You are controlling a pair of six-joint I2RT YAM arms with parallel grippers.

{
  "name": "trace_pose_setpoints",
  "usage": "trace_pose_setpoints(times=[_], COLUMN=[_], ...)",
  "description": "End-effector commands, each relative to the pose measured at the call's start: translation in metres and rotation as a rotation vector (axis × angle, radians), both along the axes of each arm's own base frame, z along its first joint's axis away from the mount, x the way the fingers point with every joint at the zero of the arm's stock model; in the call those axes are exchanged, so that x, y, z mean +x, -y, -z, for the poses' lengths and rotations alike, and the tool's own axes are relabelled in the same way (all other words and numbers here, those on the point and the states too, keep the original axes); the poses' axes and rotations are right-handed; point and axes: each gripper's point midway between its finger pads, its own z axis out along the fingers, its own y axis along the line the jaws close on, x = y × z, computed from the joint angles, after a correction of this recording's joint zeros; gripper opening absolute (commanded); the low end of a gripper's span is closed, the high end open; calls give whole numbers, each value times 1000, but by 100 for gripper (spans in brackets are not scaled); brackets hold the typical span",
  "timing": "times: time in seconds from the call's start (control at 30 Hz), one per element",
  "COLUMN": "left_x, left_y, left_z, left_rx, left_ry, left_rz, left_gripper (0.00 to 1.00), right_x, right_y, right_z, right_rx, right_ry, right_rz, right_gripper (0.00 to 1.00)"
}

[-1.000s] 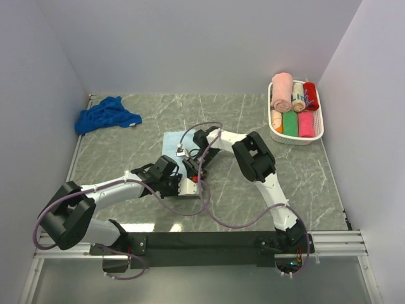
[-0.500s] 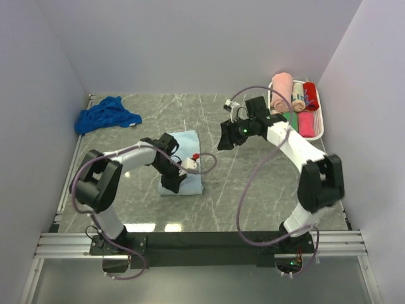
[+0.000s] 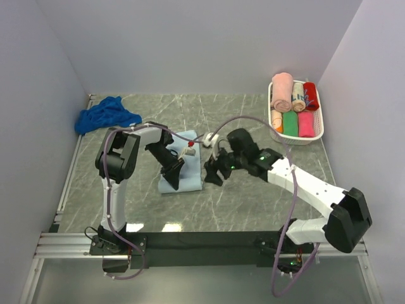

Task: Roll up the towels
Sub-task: Roll the towel

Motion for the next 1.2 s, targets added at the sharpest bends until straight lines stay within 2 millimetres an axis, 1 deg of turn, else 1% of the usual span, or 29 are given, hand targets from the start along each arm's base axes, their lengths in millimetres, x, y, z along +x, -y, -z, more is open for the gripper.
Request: trace_pose_setpoints(times=[0.0,0.03,0.07,0.1,0.17,0.2,0.27,0.3,0.33,0.47,0.5,0.57,0.6,0.63,0.7,0.73,0.77,0.8,0.83,0.93,0.97,1.0,1.03,1.07,1.13,1.17], left_x=[4,4,7,8,11,14,14,15,16,17,19,25,27,29,36,38,42,44,46,55,63,69,73,91,105,124], left_y=[-33,-31,-30,-29,-27,-26,-26,-26,-27,-29,-29,-28,-27,-27,-26,-25,-27,-25,-26,-29,-35,-38,-42,-53,-66,-82], left_z=[55,55,56,59,59,60,61,62,63,66,67,66,66,65,61,59,55,52,49,33,22,15,7,-9,-30,-47], left_rx=[163,163,161,162,163,162,168,168,172,185,188,184,180,180,159,149,141,123,116,80,66,60,53,33,11,-9], left_ry=[52,43,46,45,44,52,47,50,46,53,55,60,61,60,56,56,55,53,49,62,88,106,115,163,186,237], left_rz=[118,111,103,98,84,78,68,65,60,65,63,55,53,47,26,15,-3,-12,-20,-61,-89,-106,-123,-175,-233,-295], left_gripper=[7,7,8,9,11,13,15,16,17,17,18,18,18,19,22,23,24,27,29,35,36,39,40,41,43,45], right_x=[3,-2,1,10,12,17,19,21,22,9,1,-6,-8,-10,-12,-14,-17,-19,-20,-27,-27,-27,-31,-28,-26,-25], right_y=[-28,-44,-51,-61,-76,-86,-97,-102,-105,-112,-113,-112,-111,-110,-106,-104,-103,-99,-97,-93,-91,-88,-89,-85,-84,-83], right_z=[5,24,33,44,50,53,59,67,71,88,98,110,121,126,135,137,138,142,144,144,142,140,137,137,135,135], right_rx=[-17,-69,-102,-133,-140,-137,-151,-170,-177,-192,-208,-234,-261,-269,-298,-301,-300,-314,-319,-310,-301,-303,-288,-288,-277,-276], right_ry=[135,135,143,145,155,167,209,214,220,197,187,182,153,122,71,60,49,31,14,-84,-105,-134,-166,-190,-224,-236], right_rz=[-67,-119,-126,-129,-162,-175,-218,-233,-254,-339,-363,-396,-402,-403,-414,-423,-432,-438,-439,-456,-455,-451,-453,-436,-416,-409], right_gripper=[75,78,79,79,79,79,79,79,78,71,70,60,54,44,35,27,21,14,0,0,0,0,0,0,0,0])
